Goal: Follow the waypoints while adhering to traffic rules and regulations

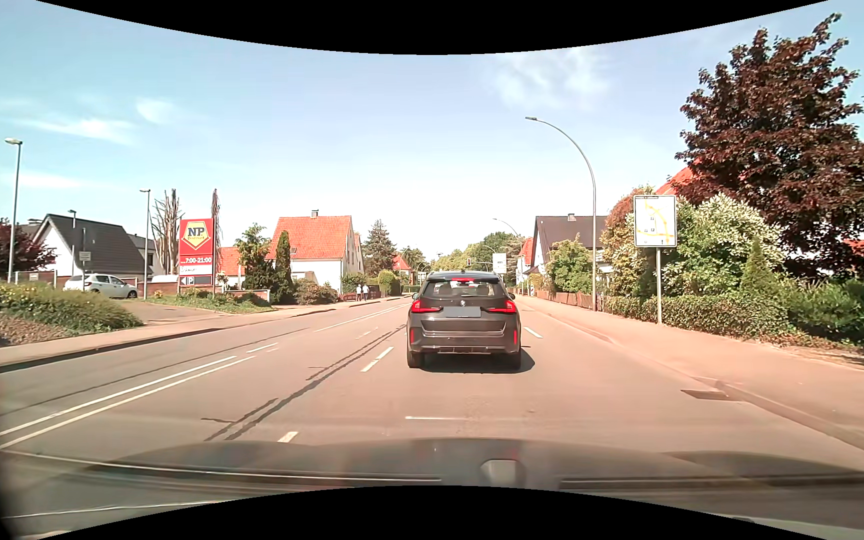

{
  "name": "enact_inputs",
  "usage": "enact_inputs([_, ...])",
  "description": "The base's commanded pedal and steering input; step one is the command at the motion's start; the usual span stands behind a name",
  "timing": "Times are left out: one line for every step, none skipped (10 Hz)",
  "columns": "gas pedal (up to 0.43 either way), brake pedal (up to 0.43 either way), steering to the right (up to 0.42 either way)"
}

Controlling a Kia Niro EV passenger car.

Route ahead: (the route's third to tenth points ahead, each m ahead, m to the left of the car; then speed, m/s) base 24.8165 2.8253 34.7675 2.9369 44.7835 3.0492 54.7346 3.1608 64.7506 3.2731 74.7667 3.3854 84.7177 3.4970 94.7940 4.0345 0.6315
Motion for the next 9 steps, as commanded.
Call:
enact_inputs([0.0, 0.012, 0.007])
enact_inputs([0.0, 0.006, 0.008])
enact_inputs([0.0, 0.006, 0.008])
enact_inputs([0.0, 0.006, 0.008])
enact_inputs([0.0, 0.006, 0.008])
enact_inputs([0.0, 0.006, 0.008])
enact_inputs([0.0, 0.006, 0.008])
enact_inputs([0.0, 0.006, 0.008])
enact_inputs([0.0, 0.006, 0.008])
